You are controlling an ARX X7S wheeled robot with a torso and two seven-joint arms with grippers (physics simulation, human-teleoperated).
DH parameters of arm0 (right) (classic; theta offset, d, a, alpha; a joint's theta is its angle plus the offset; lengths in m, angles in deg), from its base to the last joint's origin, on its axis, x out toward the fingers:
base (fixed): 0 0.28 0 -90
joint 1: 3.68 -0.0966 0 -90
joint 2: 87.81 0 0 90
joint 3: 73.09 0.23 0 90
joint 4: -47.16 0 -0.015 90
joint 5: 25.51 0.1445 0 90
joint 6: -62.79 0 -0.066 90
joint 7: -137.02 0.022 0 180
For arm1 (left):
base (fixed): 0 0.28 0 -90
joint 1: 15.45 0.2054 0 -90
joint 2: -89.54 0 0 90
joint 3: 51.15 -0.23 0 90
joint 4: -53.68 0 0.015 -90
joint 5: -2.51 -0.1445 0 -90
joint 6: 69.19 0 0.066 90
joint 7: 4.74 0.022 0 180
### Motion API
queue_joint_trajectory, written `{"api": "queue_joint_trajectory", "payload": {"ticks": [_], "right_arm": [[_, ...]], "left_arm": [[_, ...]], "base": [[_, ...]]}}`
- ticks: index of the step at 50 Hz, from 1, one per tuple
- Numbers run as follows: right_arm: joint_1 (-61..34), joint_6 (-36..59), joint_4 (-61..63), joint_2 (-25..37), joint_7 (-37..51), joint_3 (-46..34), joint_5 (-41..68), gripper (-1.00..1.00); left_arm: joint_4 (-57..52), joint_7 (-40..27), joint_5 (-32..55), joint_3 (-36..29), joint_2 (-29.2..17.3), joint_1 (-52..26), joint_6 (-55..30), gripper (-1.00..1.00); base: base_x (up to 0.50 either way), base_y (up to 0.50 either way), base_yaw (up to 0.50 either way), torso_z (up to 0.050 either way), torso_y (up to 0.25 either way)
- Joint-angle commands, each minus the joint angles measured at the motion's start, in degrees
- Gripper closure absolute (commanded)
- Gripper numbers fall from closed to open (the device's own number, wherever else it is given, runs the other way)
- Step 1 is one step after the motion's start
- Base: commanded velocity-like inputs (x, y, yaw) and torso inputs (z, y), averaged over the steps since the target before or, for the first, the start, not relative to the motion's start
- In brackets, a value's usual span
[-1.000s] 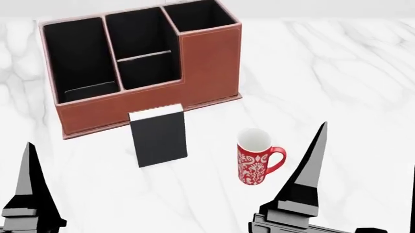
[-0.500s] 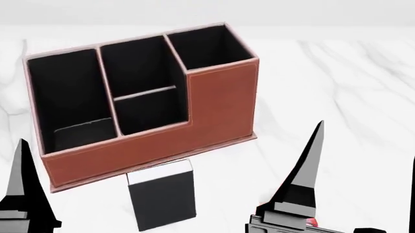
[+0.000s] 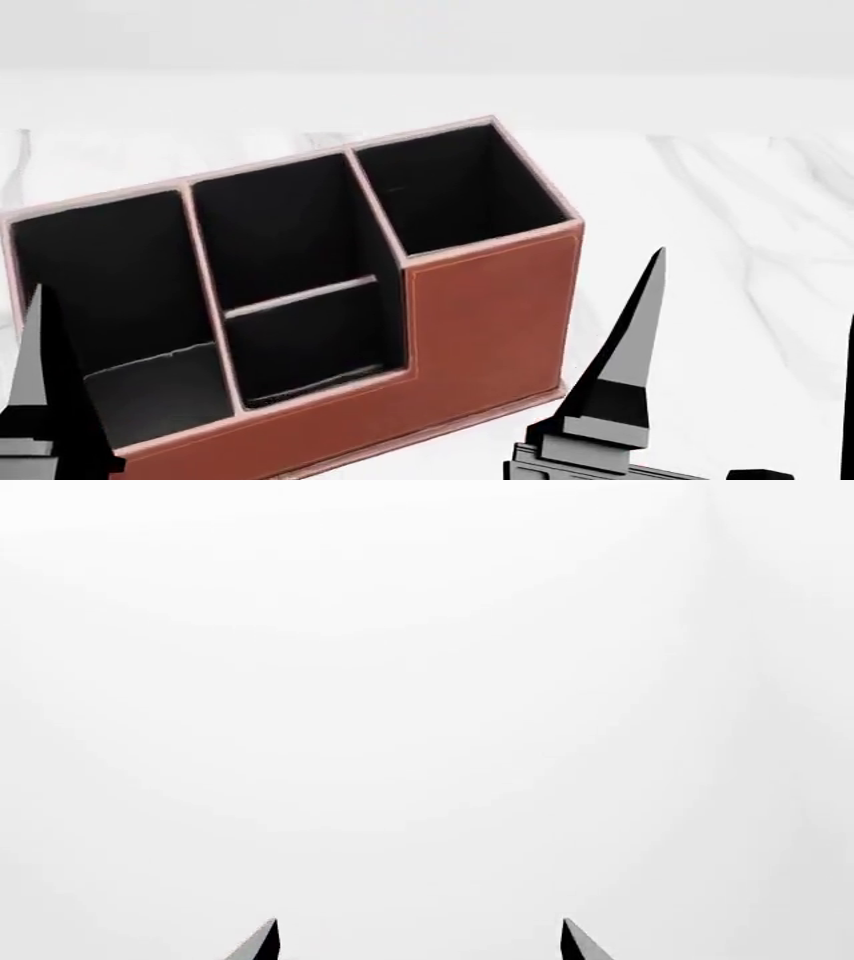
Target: Pick up the book and place it in the front compartment of the caddy.
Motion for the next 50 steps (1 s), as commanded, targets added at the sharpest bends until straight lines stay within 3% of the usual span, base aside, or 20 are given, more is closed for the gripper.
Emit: {"api": "queue_joint_trajectory", "payload": {"ticks": [1,14,22,38,50], "right_arm": [[-0.4,-0.8,-0.8,0.6,-1.7,-1.3,-2.6,-1.0],[-0.4,-2.0,-0.6,1.7,-0.1,-1.7,-2.2,-1.0],[-0.2,-2.3,-1.4,2.4,0.7,-2.1,-2.3,-1.0],[0.0,-4.1,-1.7,3.0,1.7,-2.1,-0.5,-1.0],[-0.3,-3.8,-1.6,3.9,2.6,-2.8,-0.2,-1.0]], "left_arm": [[-0.9,0.9,-0.2,1.0,0.6,0.0,0.0,-1.0],[-1.2,0.2,0.4,0.9,0.0,-0.1,-0.2,-1.0],[-1.2,-0.3,1.0,0.7,-0.3,-0.2,-0.2,-1.0],[-1.1,-1.7,2.4,0.9,-0.8,-1.0,-2.3,-1.0],[-1.1,-1.8,2.4,-0.2,-1.7,-0.8,-2.2,-1.0]], "base": [[0.5,0.09,0.0,0.0,0.01],[0.5,0.1,0.0,0.0,0.001],[0.01,0.0,0.0,0.0,0.002],[0.0,0.36,0.0,0.0,0.0],[0.0,0.0,0.0,0.048,0.0]]}}
